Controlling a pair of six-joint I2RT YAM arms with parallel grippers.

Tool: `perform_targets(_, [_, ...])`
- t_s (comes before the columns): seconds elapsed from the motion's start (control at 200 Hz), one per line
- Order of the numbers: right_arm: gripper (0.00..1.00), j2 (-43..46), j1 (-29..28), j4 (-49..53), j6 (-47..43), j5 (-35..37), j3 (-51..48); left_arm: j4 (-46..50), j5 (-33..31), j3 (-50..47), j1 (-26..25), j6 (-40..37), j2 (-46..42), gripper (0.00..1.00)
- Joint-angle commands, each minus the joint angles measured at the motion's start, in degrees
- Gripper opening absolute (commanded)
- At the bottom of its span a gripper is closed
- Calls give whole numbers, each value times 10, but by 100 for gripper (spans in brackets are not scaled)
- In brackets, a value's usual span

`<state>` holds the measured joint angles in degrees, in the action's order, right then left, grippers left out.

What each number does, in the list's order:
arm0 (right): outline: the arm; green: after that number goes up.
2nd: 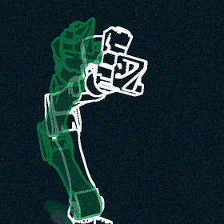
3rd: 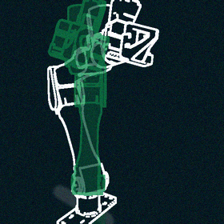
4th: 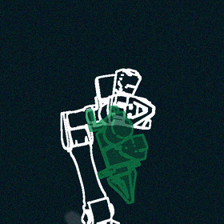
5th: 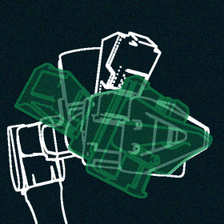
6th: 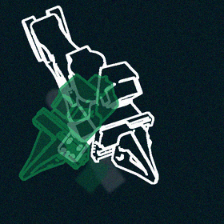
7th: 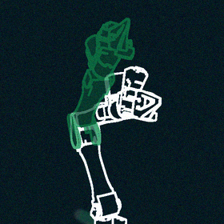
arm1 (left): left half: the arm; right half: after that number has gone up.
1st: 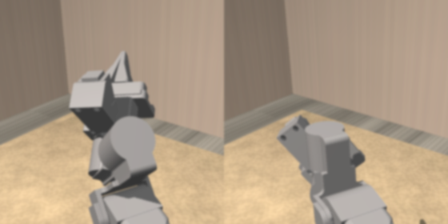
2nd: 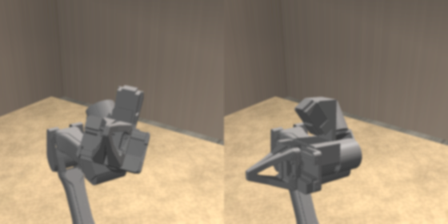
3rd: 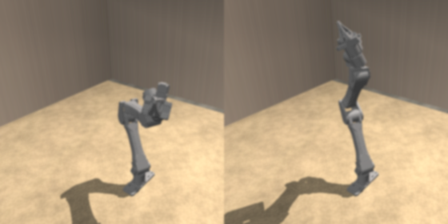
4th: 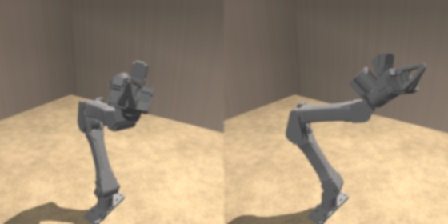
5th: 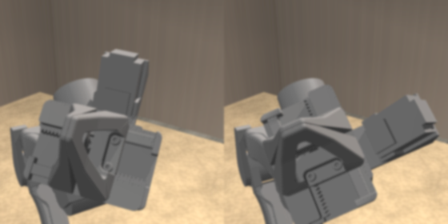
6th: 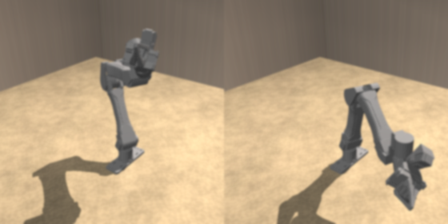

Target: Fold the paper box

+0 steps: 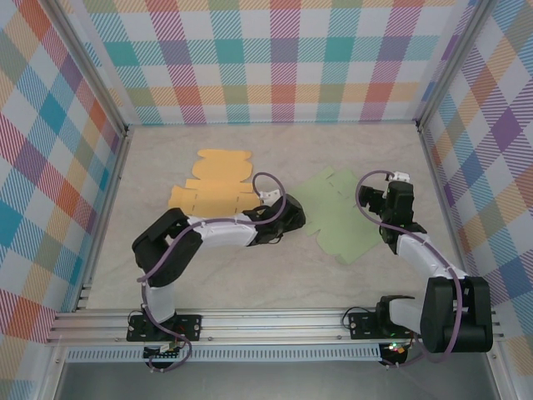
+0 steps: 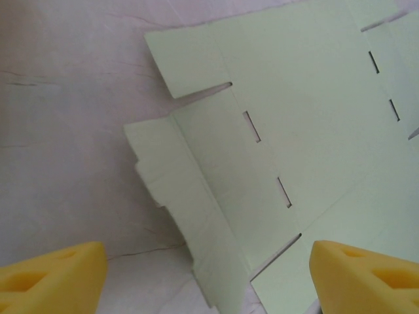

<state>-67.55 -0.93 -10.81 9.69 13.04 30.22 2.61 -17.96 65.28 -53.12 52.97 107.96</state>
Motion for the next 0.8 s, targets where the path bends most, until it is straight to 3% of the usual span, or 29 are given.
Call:
perform_targets(0.0, [100, 8, 1, 4, 5, 6, 8, 20, 3, 29, -5, 5, 18, 79])
perform_targets(0.23, [100, 10, 1, 3, 4, 6, 7, 47, -2, 72, -3, 10, 63, 76])
perform_targets(0.345, [100, 10, 1, 2, 5, 6, 6, 61, -10, 92, 0, 10, 81, 71])
perform_targets(0.51, [100, 9, 1, 3, 3, 5, 8, 76, -23, 120, 6, -8, 97, 44])
perform_targets(0.71, [100, 10, 1, 9, 2, -23, 12, 59, -63, 133, 12, -106, 85, 1])
perform_targets(0.795, [100, 14, 1, 11, 0, -62, 16, 32, -66, 127, 15, -172, 63, 0])
